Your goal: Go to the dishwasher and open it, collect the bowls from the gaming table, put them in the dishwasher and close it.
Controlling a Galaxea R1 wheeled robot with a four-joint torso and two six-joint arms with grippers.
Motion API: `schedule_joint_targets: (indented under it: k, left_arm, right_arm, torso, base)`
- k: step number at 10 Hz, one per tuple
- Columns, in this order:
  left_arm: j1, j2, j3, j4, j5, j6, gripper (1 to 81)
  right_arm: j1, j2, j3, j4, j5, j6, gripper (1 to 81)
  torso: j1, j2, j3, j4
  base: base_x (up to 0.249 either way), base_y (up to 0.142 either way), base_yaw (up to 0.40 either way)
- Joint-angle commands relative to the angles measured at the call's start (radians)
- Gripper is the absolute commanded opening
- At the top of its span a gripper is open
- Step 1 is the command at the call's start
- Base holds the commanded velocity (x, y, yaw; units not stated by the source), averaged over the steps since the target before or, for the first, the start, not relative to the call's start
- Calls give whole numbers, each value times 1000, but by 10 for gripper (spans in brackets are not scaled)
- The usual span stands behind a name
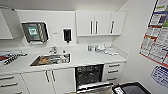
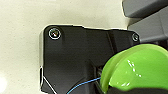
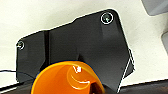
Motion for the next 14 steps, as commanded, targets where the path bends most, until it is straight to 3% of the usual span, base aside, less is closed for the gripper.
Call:
schedule_joint_targets:
  k: [1, 14]
  left_arm:
    - [-48, -16, 5, -5, 37, -2, 10]
    - [-45, -18, 5, -3, 37, -2, 10]
  right_arm:
    - [56, -8, 0, -7, -47, -4, 10]
    - [59, -5, 4, -7, -47, -4, 10]
  torso:
    - [0, 0, 0, 0]
    - [-1, 0, 0, 0]
  base:
    - [115, 0, 0]
    - [117, 0, 0]
